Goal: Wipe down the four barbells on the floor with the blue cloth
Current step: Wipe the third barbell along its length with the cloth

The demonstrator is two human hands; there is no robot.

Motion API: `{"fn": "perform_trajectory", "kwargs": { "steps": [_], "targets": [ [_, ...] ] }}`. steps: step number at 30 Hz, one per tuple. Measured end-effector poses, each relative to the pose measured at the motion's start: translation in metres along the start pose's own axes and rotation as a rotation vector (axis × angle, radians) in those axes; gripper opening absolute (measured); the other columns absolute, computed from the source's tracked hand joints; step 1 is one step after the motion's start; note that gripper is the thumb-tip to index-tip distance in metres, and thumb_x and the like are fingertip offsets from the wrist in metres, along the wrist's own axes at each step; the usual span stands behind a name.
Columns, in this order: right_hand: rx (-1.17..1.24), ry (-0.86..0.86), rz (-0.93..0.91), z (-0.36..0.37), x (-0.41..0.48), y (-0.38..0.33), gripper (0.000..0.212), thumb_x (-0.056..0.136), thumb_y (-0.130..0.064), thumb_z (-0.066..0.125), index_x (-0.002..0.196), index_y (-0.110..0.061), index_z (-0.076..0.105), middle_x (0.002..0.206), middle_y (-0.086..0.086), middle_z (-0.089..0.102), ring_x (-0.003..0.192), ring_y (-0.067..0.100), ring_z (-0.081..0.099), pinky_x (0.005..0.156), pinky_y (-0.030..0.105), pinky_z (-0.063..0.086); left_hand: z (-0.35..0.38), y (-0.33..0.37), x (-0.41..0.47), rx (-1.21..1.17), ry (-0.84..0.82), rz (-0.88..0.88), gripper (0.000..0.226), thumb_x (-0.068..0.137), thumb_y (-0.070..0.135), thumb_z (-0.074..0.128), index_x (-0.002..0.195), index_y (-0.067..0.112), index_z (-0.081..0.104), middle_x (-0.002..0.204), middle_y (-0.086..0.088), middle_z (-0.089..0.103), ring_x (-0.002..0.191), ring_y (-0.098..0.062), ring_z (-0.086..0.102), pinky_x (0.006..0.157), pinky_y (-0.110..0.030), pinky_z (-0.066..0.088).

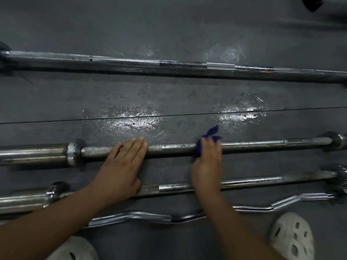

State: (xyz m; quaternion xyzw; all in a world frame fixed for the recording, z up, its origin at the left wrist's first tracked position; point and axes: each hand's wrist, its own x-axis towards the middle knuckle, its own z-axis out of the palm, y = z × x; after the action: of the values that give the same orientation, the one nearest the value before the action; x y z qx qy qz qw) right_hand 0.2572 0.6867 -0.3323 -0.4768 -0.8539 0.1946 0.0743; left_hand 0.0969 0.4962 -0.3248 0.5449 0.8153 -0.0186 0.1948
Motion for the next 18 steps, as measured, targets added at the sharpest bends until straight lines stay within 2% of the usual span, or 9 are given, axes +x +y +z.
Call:
{"fn": "perform_trajectory", "kwargs": {
  "steps": [3, 5, 6, 9, 11, 12, 14, 16, 18],
  "targets": [
    [-0.013, -0.205, -0.453, 0.018, -0.025, -0.044, 0.056, 0.081, -0.01, 0.04, 0.135, -0.012, 0.054, 0.142, 0.009, 0.053, 0.135, 0.037, 0.041, 0.113, 0.045, 0.034, -0.002, 0.005, 0.001, -0.006, 0.016, -0.014, 0.102, 0.056, 0.035, 0.058, 0.151, 0.005, 0.036, 0.16, -0.015, 0.03, 0.146, -0.032, 0.031, 0.115, -0.053, 0.022],
    [-0.088, -0.272, -0.624, 0.009, -0.008, -0.024, 0.056, 0.083, -0.016, 0.041, 0.137, -0.014, 0.052, 0.145, 0.007, 0.051, 0.134, 0.034, 0.044, 0.113, 0.045, 0.036, -0.004, 0.002, 0.001, 0.003, 0.024, 0.017, 0.098, 0.059, 0.036, 0.056, 0.151, 0.007, 0.037, 0.16, -0.013, 0.03, 0.146, -0.031, 0.032, 0.115, -0.052, 0.021],
    [-0.105, -0.249, -0.593, 0.003, 0.003, -0.001, 0.054, 0.084, -0.015, 0.044, 0.138, -0.015, 0.052, 0.145, 0.006, 0.051, 0.133, 0.032, 0.046, 0.112, 0.045, 0.037, -0.005, 0.0, 0.0, 0.01, 0.027, 0.034, 0.096, 0.062, 0.037, 0.053, 0.152, 0.008, 0.036, 0.161, -0.011, 0.029, 0.147, -0.03, 0.03, 0.116, -0.05, 0.02],
    [-0.065, -0.091, -0.141, -0.026, 0.025, 0.055, 0.059, 0.08, 0.001, 0.051, 0.138, -0.01, 0.053, 0.145, 0.011, 0.05, 0.136, 0.035, 0.042, 0.114, 0.046, 0.033, -0.006, -0.002, 0.002, 0.03, 0.034, 0.046, 0.088, 0.072, 0.043, 0.042, 0.153, 0.009, 0.035, 0.16, -0.01, 0.028, 0.146, -0.028, 0.031, 0.117, -0.046, 0.015],
    [-0.043, -0.06, 0.023, -0.024, 0.022, 0.038, 0.06, 0.077, 0.007, 0.05, 0.136, -0.005, 0.053, 0.144, 0.014, 0.05, 0.139, 0.038, 0.036, 0.117, 0.045, 0.029, -0.005, 0.005, 0.008, 0.021, 0.033, 0.048, 0.086, 0.074, 0.046, 0.041, 0.152, 0.008, 0.036, 0.159, -0.011, 0.031, 0.146, -0.027, 0.032, 0.117, -0.045, 0.015],
    [-0.03, -0.067, -0.006, -0.019, 0.016, 0.019, 0.058, 0.076, 0.003, 0.048, 0.133, -0.005, 0.056, 0.141, 0.014, 0.053, 0.137, 0.038, 0.038, 0.116, 0.045, 0.031, -0.005, 0.011, 0.012, 0.013, 0.032, 0.057, 0.086, 0.074, 0.046, 0.042, 0.151, 0.008, 0.037, 0.159, -0.011, 0.032, 0.146, -0.027, 0.033, 0.117, -0.045, 0.016],
    [-0.033, -0.168, -0.276, -0.012, 0.002, -0.01, 0.059, 0.075, -0.013, 0.037, 0.13, -0.007, 0.059, 0.137, 0.012, 0.057, 0.131, 0.037, 0.045, 0.111, 0.048, 0.036, -0.007, 0.022, 0.02, 0.002, 0.036, 0.083, 0.085, 0.074, 0.048, 0.043, 0.149, 0.009, 0.04, 0.157, -0.011, 0.036, 0.144, -0.027, 0.036, 0.116, -0.045, 0.018],
    [-0.092, -0.269, -0.514, -0.022, 0.009, -0.002, 0.062, 0.076, -0.022, 0.033, 0.133, -0.011, 0.056, 0.139, 0.008, 0.056, 0.129, 0.033, 0.048, 0.109, 0.047, 0.038, -0.008, 0.028, 0.025, 0.006, 0.033, 0.115, 0.084, 0.074, 0.048, 0.045, 0.148, 0.009, 0.043, 0.155, -0.012, 0.039, 0.142, -0.028, 0.039, 0.114, -0.045, 0.02],
    [-0.13, -0.186, -0.426, -0.033, 0.029, 0.045, 0.056, 0.079, -0.018, 0.039, 0.132, -0.013, 0.057, 0.138, 0.008, 0.057, 0.123, 0.033, 0.054, 0.105, 0.045, 0.042, -0.007, 0.028, 0.026, 0.014, 0.038, 0.133, 0.084, 0.074, 0.049, 0.046, 0.148, 0.008, 0.043, 0.156, -0.011, 0.038, 0.142, -0.027, 0.038, 0.115, -0.046, 0.021]
  ]
}}
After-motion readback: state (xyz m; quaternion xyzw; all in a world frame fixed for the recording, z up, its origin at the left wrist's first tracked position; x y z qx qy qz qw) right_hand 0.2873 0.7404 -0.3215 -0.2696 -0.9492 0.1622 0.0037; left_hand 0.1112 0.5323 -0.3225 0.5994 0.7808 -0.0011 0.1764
